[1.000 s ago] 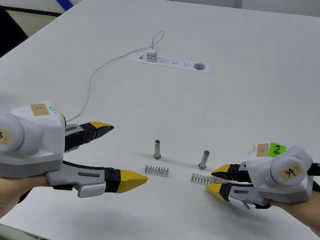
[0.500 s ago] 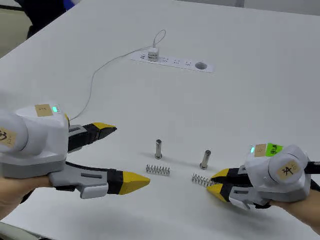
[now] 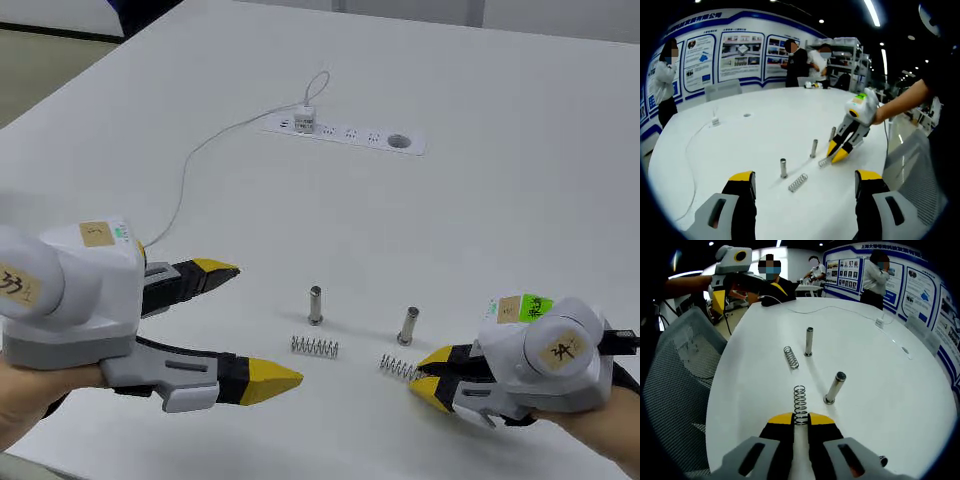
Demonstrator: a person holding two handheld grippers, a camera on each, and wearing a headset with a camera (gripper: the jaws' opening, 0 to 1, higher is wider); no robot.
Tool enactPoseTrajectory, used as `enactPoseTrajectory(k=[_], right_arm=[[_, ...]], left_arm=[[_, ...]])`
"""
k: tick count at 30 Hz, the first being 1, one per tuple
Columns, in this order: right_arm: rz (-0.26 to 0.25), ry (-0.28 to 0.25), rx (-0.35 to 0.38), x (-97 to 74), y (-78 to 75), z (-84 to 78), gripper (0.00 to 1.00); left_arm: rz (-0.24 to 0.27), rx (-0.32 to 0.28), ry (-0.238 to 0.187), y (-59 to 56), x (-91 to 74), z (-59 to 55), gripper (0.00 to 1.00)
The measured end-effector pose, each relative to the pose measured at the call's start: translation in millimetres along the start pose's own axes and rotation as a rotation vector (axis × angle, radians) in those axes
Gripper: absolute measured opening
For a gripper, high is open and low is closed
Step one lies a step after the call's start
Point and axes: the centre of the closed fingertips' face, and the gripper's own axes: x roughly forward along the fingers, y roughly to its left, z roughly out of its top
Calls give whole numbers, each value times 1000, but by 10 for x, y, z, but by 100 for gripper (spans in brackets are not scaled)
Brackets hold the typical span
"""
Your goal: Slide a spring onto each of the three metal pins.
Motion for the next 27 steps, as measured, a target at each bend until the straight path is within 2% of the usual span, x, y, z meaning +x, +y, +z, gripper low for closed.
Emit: enactPoseTrajectory(k=[4,13,16,19,22,27], right_arm=[[-1,-13,-30,-94,1,92,10],[3,-53,-103,-433,-68,414,10],[14,-65,-133,-536,-42,521,10],[21,-78,-168,-629,7,617,10],[20,-91,-197,-708,53,693,10],[29,-91,-230,-768,123,710,10]], left_arm=[[-15,9,-4,-61,30,37,82],[-77,62,-17,-264,200,200,80],[-113,59,-43,-378,276,273,78],[-130,99,-23,-479,356,265,77],[-154,129,-26,-582,426,297,72],[-171,158,-29,-651,496,346,68]])
